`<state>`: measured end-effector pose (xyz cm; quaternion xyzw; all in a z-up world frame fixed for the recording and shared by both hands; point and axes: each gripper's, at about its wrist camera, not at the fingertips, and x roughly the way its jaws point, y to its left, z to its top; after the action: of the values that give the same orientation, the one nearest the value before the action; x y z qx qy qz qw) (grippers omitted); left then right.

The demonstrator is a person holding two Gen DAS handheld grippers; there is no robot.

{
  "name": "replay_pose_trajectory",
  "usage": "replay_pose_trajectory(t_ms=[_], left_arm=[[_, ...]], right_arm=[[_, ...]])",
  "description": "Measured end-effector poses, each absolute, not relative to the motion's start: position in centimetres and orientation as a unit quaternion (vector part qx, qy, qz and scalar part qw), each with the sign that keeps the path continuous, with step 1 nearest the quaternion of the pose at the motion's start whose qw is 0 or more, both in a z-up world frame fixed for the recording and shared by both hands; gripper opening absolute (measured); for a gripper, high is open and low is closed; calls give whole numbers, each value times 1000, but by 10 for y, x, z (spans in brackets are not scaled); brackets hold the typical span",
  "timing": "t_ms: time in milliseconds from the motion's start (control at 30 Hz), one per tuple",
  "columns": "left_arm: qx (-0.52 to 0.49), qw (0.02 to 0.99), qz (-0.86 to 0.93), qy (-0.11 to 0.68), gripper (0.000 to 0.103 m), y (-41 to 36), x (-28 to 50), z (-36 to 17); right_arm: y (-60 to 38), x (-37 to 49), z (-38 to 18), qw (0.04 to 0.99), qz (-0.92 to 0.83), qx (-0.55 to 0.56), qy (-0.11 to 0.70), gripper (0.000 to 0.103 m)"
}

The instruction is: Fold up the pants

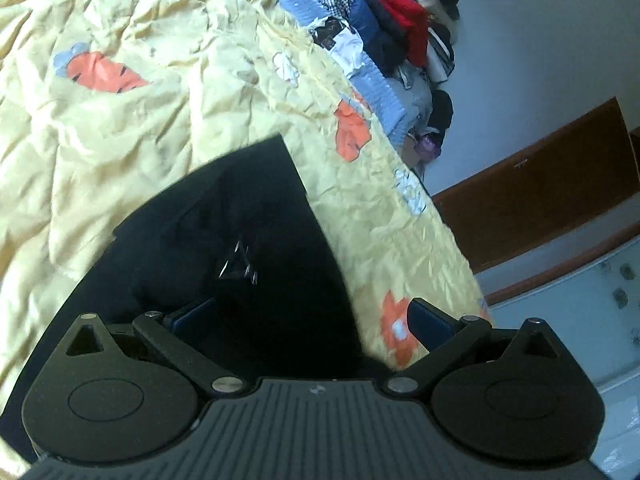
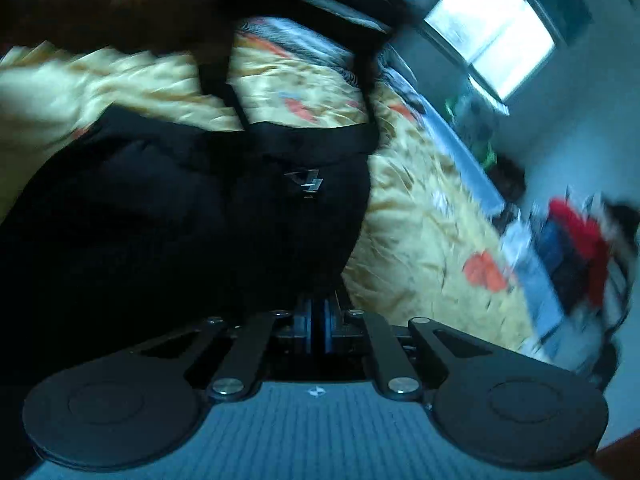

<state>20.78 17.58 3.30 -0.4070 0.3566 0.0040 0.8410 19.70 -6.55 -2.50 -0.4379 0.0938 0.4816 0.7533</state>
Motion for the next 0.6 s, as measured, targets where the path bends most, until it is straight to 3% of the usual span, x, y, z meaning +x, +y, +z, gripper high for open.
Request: replay_pose_trajectory(t_ms=[267, 400, 433, 500, 533, 600], left_arm=[[-501, 776, -5, 383, 97, 189, 215, 10], [-510, 772, -6, 379, 87, 188, 209, 12], [-511, 772, -6, 377, 81, 186, 209, 13], [-508, 778, -10, 369, 55, 181, 206, 18], [-502, 784, -11, 365, 34, 178, 204, 21], [-481, 800, 0, 357, 19, 171, 195, 26]], right_arm=[[-71, 147, -43, 729, 455, -511, 12, 6], [-73, 132, -50, 722, 445, -530, -7, 6], [-73, 130, -50, 723, 445, -528, -8, 6], [-74, 130, -50, 725, 442, -527, -8, 6], [-73, 130, -49, 727, 441, -527, -8, 6], [-72, 129, -50, 730, 439, -523, -3, 6]])
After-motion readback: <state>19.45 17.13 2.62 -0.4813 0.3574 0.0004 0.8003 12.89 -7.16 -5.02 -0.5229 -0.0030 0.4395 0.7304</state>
